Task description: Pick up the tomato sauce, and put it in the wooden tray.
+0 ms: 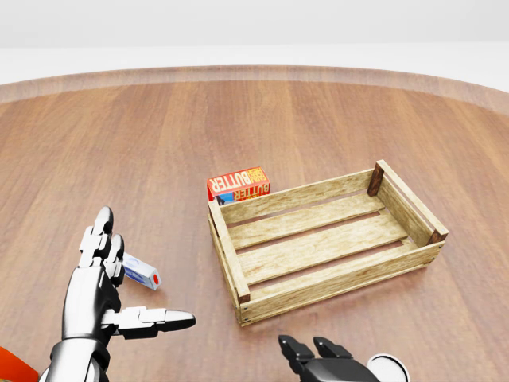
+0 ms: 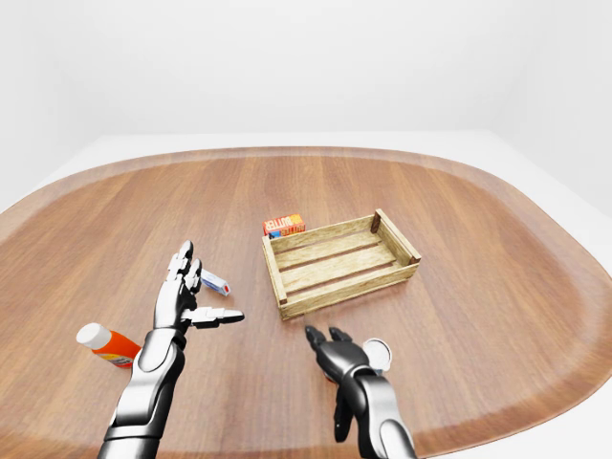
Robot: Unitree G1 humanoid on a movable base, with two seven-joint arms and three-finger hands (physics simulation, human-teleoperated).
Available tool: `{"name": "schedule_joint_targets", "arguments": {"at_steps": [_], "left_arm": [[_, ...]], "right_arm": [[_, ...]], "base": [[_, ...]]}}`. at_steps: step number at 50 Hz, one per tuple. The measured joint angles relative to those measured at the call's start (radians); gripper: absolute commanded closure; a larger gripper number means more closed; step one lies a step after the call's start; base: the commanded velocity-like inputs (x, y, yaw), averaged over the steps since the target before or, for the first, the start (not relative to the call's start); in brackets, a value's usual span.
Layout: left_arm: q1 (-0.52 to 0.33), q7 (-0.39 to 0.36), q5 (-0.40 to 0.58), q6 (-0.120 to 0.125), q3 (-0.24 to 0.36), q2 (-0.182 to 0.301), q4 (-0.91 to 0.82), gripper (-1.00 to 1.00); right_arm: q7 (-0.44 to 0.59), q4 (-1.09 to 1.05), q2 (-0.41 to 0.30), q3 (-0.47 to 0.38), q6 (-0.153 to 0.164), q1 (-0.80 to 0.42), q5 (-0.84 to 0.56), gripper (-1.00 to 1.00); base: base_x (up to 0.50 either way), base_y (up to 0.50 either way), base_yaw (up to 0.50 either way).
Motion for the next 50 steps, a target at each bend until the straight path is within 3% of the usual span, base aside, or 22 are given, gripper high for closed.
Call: {"name": "schedule_joint_targets", "arguments": {"at_steps": [22,23,24,25,32,37,50], "left_arm": [[0.003,0.0,0.001,0.001,-0.001,-0.001,-0.004,-1.0],[0.003,0.0,0.001,0.001,-0.001,-0.001,-0.004,-1.0],[0.003,0.0,0.001,0.001,-0.002,-0.001,-0.005,-1.0],[0.003,0.0,0.002,0.001,-0.002,-0.001,-0.005,-1.0],[0.005,0.001,0.002,0.003,-0.003,-0.002,-0.008,-1.0],[0.006,0.001,0.003,0.004,-0.003,-0.002,-0.01,-1.0],[0.006,0.001,0.003,0.006,-0.003,-0.002,-0.012,-1.0]], "right_arm": [[-0.042,0.049,-0.012,-0.003,0.006,0.01,0.024,-1.0],[-0.04,0.046,-0.013,-0.003,0.008,0.012,0.023,-0.8],[-0.037,0.035,-0.015,-0.002,0.009,0.012,0.021,0.81],[-0.034,0.028,-0.016,-0.002,0.012,0.012,0.02,1.0],[-0.018,0.033,-0.018,-0.006,0.03,-0.039,0.036,1.0],[-0.006,0.049,-0.018,-0.004,0.039,-0.008,0.069,1.0],[-0.007,0.058,-0.02,-0.009,0.033,0.018,0.081,1.0]], "base": [[0.0,0.0,0.0],[0.0,0.0,0.0],[0.0,0.0,0.0],[0.0,0.0,0.0],[0.0,0.0,0.0],[0.0,0.0,0.0],[0.0,0.0,0.0]]}}
